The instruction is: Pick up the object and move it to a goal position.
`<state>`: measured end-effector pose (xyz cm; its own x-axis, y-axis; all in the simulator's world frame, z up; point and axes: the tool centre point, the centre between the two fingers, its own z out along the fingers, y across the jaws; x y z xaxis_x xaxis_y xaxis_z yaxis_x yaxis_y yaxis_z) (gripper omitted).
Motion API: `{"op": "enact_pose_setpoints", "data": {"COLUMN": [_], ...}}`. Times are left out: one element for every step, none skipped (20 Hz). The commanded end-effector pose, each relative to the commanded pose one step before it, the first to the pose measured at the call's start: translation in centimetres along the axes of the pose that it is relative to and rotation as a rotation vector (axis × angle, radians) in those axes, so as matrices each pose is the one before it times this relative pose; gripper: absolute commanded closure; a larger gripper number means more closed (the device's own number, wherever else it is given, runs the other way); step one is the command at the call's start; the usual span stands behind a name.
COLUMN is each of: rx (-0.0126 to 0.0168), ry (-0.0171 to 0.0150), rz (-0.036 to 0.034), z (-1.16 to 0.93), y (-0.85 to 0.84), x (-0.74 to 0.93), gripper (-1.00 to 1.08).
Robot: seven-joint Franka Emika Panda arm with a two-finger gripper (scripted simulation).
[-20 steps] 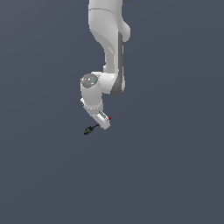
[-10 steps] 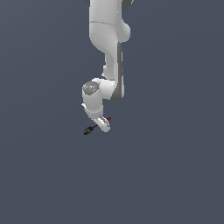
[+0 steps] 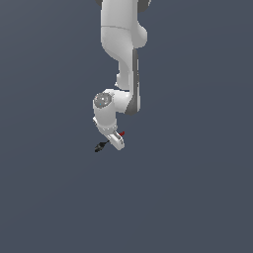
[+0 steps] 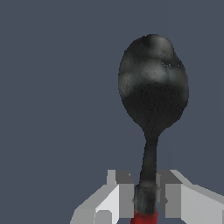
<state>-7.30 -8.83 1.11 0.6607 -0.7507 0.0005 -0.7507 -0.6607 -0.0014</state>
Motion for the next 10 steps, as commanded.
{"op": "enact_pose_setpoints", "data": {"rx": [-0.00122,0.00000,0.00301,0.00000,0.00000,0.00000,0.00000,0.00000,0.00000,0.00000], "ry": [-0.00065,0.00000,0.00198,0.00000,0.00000,0.00000,0.00000,0.00000,0.00000,0.00000], "rz": [0.00100,0.00000,-0.00199,0.00000,0.00000,0.00000,0.00000,0.00000,0.00000,0.00000], "z": [0.063,0.000,-0.170,-0.027,-0.080,-0.133,-0.186,-0.240,-0.294,-0.349], "y": [0.093,0.000,-0.200,0.002,0.006,0.010,0.013,0.017,0.021,0.025], "x": [0.014,0.000,-0.001,0.002,0.007,0.011,0.015,0.020,0.024,0.029], "gripper": [1.08,1.08,1.08,1.08,1.08,1.08,1.08,1.08,1.08,1.08]}}
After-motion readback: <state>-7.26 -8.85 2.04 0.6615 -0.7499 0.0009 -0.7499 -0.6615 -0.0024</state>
